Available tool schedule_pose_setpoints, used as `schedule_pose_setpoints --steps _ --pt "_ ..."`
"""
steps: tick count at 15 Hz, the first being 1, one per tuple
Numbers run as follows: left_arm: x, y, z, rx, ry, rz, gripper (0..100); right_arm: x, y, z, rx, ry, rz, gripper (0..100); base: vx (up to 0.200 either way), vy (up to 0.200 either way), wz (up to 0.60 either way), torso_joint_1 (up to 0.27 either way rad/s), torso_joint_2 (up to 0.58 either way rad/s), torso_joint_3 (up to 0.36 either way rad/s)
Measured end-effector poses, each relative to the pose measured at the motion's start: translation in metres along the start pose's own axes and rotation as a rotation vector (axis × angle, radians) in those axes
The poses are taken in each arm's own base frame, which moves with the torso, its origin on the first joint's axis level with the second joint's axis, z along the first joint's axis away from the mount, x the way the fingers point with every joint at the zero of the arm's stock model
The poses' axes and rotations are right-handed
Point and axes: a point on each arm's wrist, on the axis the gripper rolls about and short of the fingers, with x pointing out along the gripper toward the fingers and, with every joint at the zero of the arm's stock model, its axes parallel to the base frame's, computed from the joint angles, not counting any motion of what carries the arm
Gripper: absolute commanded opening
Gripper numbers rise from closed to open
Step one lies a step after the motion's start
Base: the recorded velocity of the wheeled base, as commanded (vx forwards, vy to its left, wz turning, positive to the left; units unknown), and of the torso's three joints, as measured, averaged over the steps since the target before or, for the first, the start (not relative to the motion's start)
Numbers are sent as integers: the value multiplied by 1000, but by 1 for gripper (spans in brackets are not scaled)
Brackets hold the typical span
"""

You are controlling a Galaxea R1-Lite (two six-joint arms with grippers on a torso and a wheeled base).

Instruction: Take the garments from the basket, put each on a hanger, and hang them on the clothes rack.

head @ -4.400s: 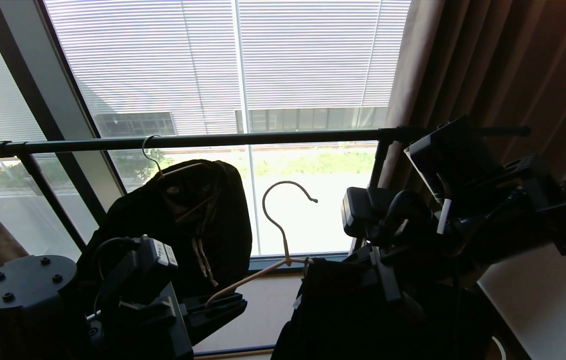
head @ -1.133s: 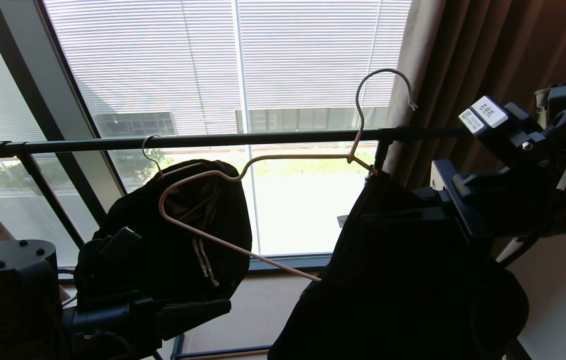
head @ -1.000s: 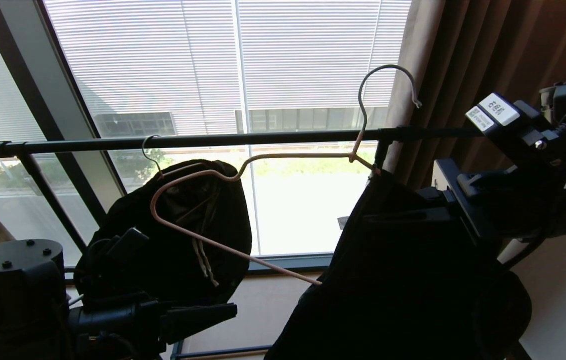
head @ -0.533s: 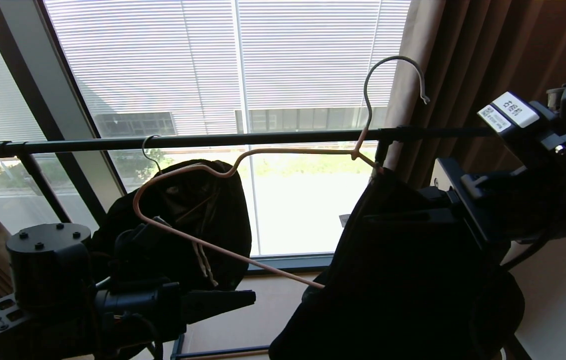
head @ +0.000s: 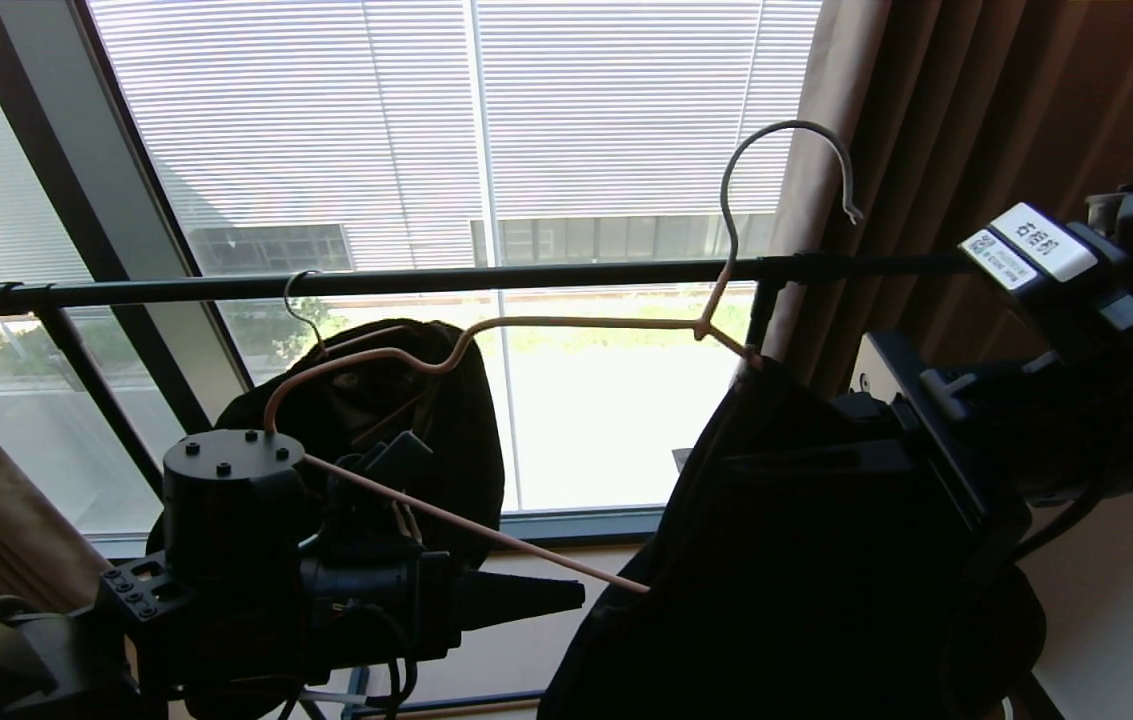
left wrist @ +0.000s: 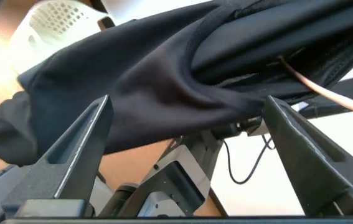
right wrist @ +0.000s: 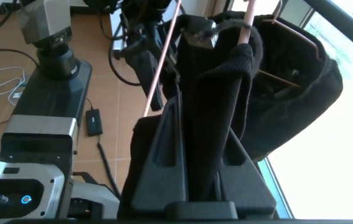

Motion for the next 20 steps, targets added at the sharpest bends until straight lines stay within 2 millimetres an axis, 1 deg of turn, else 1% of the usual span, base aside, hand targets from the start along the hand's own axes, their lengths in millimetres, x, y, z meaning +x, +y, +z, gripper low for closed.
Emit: schedule_pose_setpoints --steps 5,10,15,20 --pt "12 -2 -4 3 39 -16 100 4 1 0 -19 -13 9 0 0 0 0 0 0 0" --pt "16 -3 -5 -5 48 -20 100 5 5 -2 -31 -21 17 0 0 0 0 0 0 0" --pt "13 -1 0 -24 22 -18 100 2 11 -7 -40 -28 17 0 0 0 0 0 0 0" --pt "23 -1 1 -18 37 -29 100 2 11 -6 -44 -39 38 0 0 0 0 0 0 0"
